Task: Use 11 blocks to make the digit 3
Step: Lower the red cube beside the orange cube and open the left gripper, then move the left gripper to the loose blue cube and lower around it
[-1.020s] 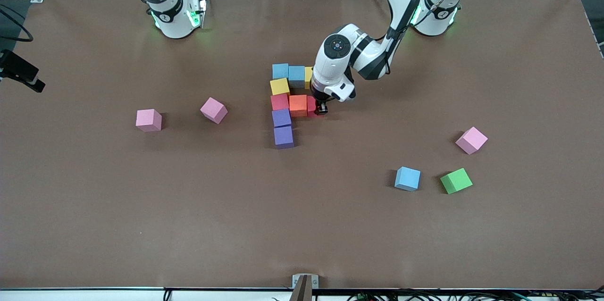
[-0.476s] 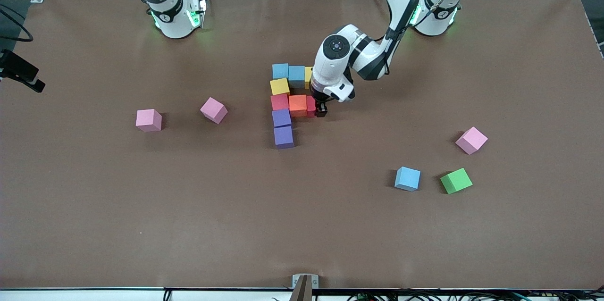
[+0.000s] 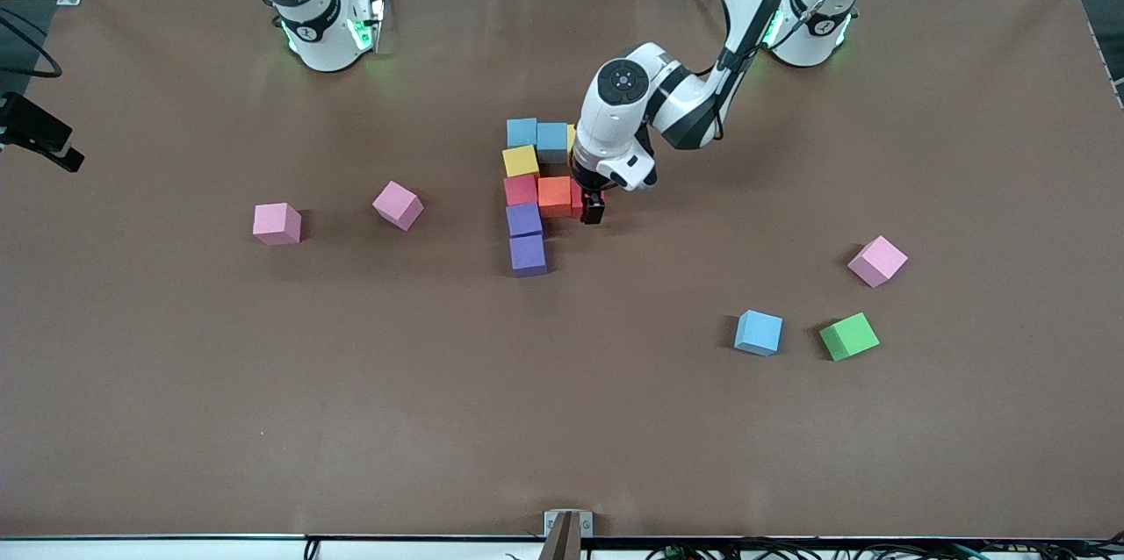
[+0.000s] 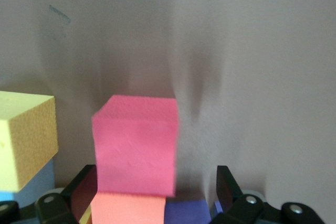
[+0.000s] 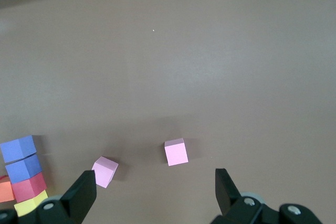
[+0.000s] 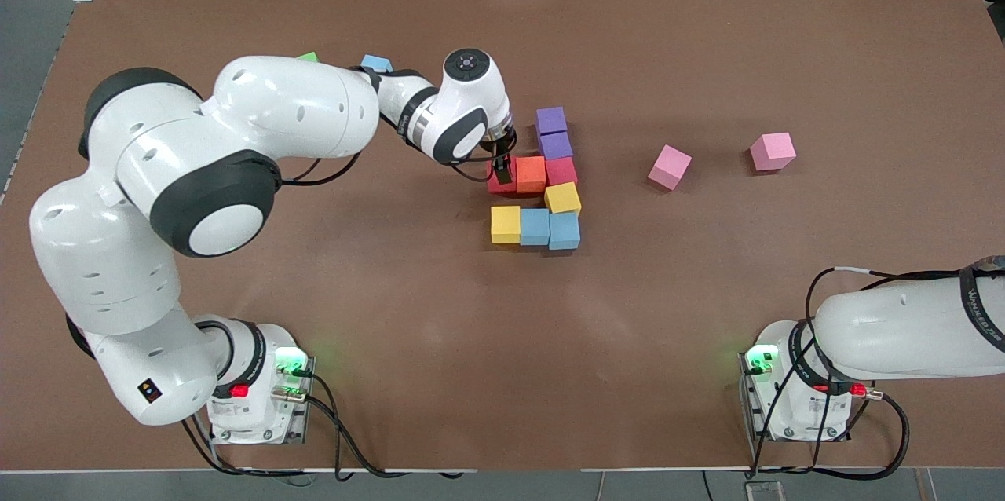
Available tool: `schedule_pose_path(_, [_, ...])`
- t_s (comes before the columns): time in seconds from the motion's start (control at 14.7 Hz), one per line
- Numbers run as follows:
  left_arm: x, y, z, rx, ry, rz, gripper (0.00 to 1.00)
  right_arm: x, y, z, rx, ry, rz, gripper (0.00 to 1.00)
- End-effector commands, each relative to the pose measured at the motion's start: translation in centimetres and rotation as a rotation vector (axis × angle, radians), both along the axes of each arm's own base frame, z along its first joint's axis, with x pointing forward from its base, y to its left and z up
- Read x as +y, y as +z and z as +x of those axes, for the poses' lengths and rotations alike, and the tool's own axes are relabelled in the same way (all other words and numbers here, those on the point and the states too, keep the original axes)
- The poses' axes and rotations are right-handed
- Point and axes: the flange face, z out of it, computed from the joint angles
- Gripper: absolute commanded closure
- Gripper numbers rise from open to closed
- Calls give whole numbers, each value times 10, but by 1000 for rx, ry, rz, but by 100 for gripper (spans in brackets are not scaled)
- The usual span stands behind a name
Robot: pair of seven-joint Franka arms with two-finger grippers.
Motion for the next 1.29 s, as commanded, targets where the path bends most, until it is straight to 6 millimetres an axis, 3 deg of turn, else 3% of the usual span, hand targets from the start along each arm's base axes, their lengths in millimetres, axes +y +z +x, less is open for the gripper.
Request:
schedule_pose_path(0.0, [1, 42, 10, 14, -4, 29, 0, 0, 6, -5, -11, 4, -3, 0])
schedule_pose_path(0.34, [27, 82, 78, -30, -54, 119, 0, -1, 6, -5, -11, 2, -3, 0])
schedule_pose_path(0.54, [62, 97, 133, -44, -93, 124, 0, -1, 6, -5, -11, 1, -3, 0])
schedule_pose_path(0.88, [127, 73, 194, -32, -209, 156, 0, -1, 6, -5, -12, 1, -3, 0])
schedule_pose_path(1.22, [221, 65, 241, -29, -298, 173, 0, -1, 6, -5, -11, 1, -3, 0])
